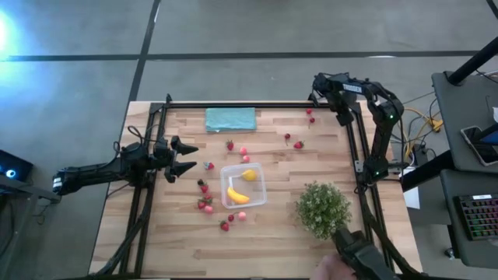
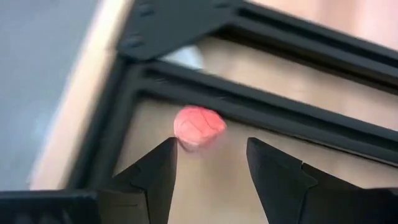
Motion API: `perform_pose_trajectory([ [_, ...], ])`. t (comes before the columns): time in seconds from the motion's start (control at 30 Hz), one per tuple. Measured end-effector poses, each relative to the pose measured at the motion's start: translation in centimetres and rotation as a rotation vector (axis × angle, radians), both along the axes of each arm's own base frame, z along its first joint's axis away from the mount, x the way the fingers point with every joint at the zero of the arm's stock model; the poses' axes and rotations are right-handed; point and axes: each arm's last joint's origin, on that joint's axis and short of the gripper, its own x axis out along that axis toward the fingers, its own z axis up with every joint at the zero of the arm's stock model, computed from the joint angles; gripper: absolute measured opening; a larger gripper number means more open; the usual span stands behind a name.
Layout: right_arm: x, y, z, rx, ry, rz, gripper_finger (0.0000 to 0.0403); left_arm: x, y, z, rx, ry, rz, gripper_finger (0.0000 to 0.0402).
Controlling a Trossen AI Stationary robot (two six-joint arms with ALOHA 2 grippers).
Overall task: Pick and placing Produce into tupperware
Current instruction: Put the pink peach into the transparent bin
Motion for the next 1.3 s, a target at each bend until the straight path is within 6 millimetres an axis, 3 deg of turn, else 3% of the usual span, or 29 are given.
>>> perform_pose_trajectory([
  [0.1,-0.2,0.5,0.0,0.01,0.028,-0.061,0.0187,0.0,0.0,0.0,0.0,0.0,0.0,0.0314],
  [0.53,0.3,0.4,-0.4,-0.002,-0.021,-0.025,0.0187,0.0,0.0,0.0,0.0,0.001,0.0,0.0314],
  [0.8,0.8,1.4,-1.2,-0.003,-0.029,-0.054,0.0187,0.0,0.0,0.0,0.0,0.001,0.0,0.0314],
  [1.3,0.4,1.1,-1.1,-0.049,0.022,-0.071,0.0157,0.0,0.0,0.0,0.0,0.001,0.0,0.0314],
])
